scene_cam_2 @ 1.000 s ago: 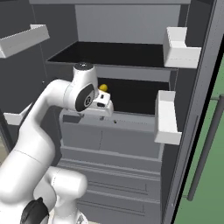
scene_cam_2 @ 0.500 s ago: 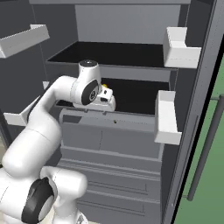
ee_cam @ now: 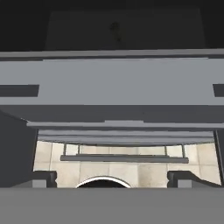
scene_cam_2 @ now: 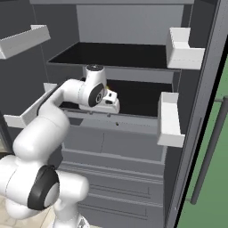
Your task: Fully open the fridge drawer.
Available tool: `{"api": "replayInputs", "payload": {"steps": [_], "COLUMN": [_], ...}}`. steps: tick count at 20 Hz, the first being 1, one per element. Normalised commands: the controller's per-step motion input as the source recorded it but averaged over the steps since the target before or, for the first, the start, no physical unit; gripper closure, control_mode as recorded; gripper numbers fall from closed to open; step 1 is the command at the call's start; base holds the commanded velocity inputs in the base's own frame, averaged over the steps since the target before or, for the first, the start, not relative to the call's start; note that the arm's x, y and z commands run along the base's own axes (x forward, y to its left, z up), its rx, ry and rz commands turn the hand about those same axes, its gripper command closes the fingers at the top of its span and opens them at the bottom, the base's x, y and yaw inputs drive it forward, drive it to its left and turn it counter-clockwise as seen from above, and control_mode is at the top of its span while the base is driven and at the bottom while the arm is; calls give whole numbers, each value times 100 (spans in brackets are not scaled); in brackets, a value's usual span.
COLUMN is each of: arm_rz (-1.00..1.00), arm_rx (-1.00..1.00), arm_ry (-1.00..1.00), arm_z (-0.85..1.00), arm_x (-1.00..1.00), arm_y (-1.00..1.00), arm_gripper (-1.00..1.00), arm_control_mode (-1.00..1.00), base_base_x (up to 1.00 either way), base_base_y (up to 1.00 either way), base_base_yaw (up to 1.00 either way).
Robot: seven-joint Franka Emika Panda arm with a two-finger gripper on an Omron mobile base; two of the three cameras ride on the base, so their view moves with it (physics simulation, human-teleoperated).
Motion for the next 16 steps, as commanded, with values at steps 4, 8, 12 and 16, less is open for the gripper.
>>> {"api": "replayInputs", "payload": {"steps": [4,8,12,16], "arm_rz": [-1,-4,-1,-1], "arm_rx": [3,1,0,0], "arm_ry": [0,0,0,0], "arm_z": [-31,-12,-6,-5], "arm_x": [41,30,19,26], "arm_y": [0,0,0,0], "arm_gripper": [-100,-100,-100,-100], "arm_control_mode": [-100,-100,-100,-100], "base_base_x": [0,0,0,0], "base_base_y": [0,0,0,0], "base_base_yaw": [0,0,0,0]}}
